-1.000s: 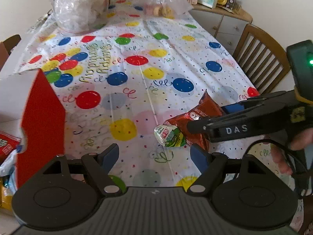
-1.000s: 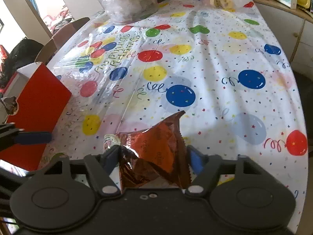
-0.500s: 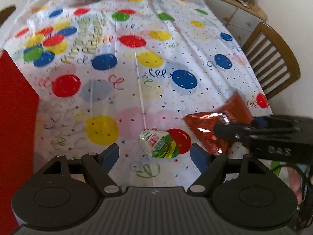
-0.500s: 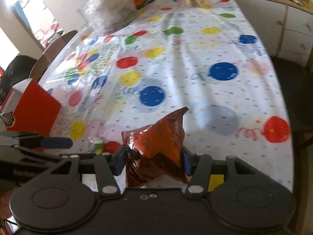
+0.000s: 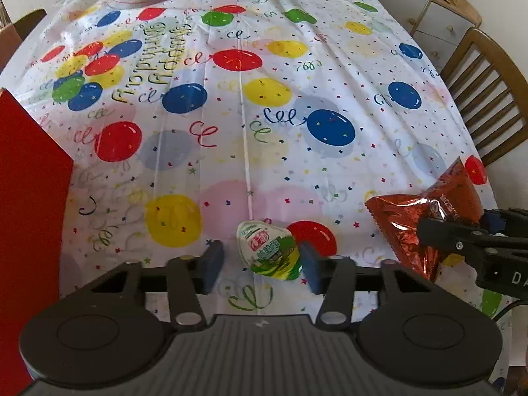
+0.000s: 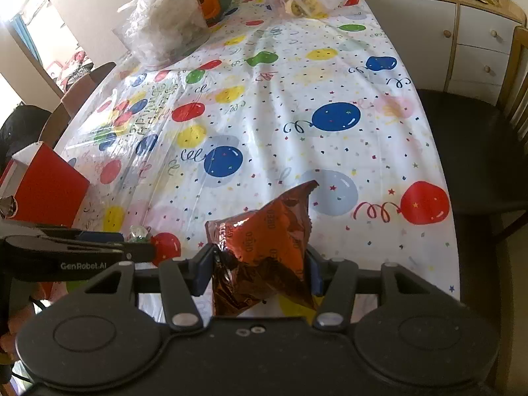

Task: Organize snacks
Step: 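Grasp the green-and-white pouch with the left tool while the right tool grasps the red-brown foil bag, then carry the green pouch and red-brown foil bag over the box with both tools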

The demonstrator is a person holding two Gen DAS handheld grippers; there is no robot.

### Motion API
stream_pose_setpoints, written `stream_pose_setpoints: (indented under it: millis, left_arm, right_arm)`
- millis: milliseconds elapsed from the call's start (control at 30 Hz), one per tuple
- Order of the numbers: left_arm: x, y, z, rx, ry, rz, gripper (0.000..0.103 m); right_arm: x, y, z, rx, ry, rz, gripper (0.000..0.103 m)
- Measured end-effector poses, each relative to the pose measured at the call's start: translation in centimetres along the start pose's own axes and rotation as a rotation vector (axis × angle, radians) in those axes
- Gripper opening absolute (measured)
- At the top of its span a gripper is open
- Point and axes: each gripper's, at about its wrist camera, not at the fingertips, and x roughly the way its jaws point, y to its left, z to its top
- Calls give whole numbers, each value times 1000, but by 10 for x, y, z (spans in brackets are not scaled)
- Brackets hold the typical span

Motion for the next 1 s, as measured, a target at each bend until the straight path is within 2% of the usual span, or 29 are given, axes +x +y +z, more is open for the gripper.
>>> stream_pose_setpoints:
  millis: [67, 167, 267, 533, 1000]
  left_arm:
    - [-1, 2, -1, 8, -7, 2, 34]
    - [-3, 7, -3, 9, -15, -26, 33]
    - [-5, 14, -6, -2, -18, -60, 32]
    - [-25, 26, -21, 6, -38, -93, 32]
    - [-95, 68, -50, 47, -124, -157, 32]
  right_arm:
    - [-1, 2, -2, -4, 0, -1, 54]
    - [-4, 7, -6, -13, 0, -5, 54]
    - [-8, 12, -9, -17, -3, -10, 54]
    - [-26, 39, -21, -39, -13, -21, 54]
    - [-73, 103, -31, -79, -80, -32, 54]
